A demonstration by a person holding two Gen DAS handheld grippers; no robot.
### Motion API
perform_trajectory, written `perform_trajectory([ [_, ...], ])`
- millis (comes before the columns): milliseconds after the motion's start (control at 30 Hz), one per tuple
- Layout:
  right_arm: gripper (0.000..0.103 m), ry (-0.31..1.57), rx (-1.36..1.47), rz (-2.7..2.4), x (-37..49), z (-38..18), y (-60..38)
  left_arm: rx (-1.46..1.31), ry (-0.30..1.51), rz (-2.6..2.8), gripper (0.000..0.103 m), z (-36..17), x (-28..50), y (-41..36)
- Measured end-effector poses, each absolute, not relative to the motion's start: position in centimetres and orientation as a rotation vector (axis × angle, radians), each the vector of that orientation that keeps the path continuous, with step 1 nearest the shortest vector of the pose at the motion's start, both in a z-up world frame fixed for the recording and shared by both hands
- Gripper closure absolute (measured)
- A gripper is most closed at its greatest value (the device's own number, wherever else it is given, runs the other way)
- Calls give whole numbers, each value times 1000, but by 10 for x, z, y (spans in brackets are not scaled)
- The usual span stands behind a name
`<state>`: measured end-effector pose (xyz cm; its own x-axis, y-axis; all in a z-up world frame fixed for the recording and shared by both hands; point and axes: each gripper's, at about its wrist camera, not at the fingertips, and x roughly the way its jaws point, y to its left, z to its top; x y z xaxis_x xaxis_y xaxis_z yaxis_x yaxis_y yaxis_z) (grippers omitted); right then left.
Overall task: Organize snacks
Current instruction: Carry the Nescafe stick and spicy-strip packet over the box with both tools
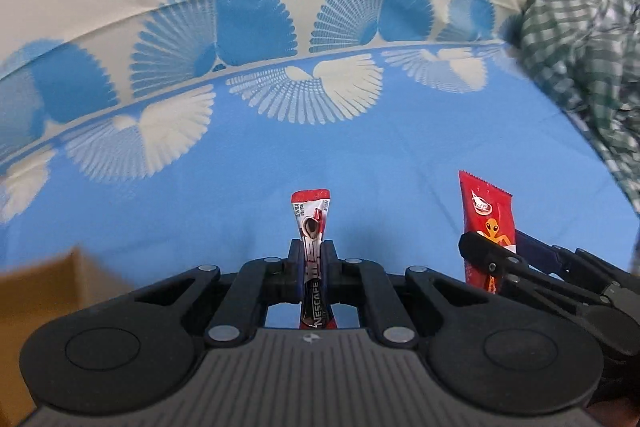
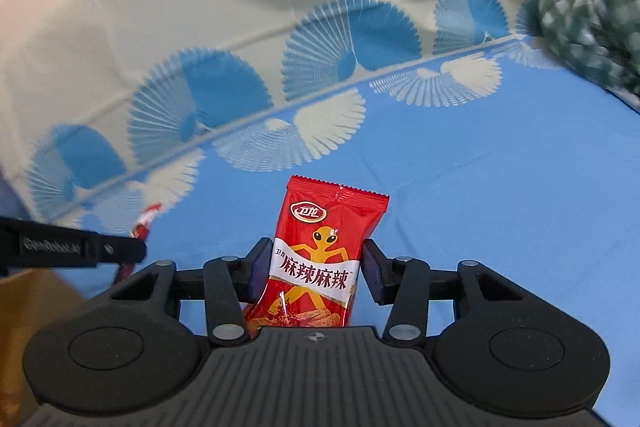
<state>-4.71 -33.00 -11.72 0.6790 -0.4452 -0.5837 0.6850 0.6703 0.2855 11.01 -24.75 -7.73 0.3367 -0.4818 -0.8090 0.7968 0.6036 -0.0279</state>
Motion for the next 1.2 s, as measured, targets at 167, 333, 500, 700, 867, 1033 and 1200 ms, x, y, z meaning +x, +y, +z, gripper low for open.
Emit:
perform_trajectory([
  [167, 53, 472, 499, -599, -105, -72, -262, 398, 850, -813, 95, -33, 51, -171],
  [333, 53, 453, 489, -497, -147, -34, -194, 379, 833, -765, 95, 0, -3, -85],
  [500, 53, 439, 436, -366, -172, -10, -123, 370, 802, -671, 95, 22, -43, -3],
  [700, 53, 467, 386, -225, -192, -2, -46, 313, 816, -573, 94, 29, -74, 80],
  [867, 53, 494, 335, -170, -206, -2, -3, 281, 799, -521, 94, 29, -93, 121],
  [1033, 53, 486, 298, -166, -214, 4, 13, 245, 780, -497, 94, 27, -110, 146],
  [1200, 53, 485, 264, -156, -220, 8, 26, 224, 761, -500, 94, 29, -119, 154],
])
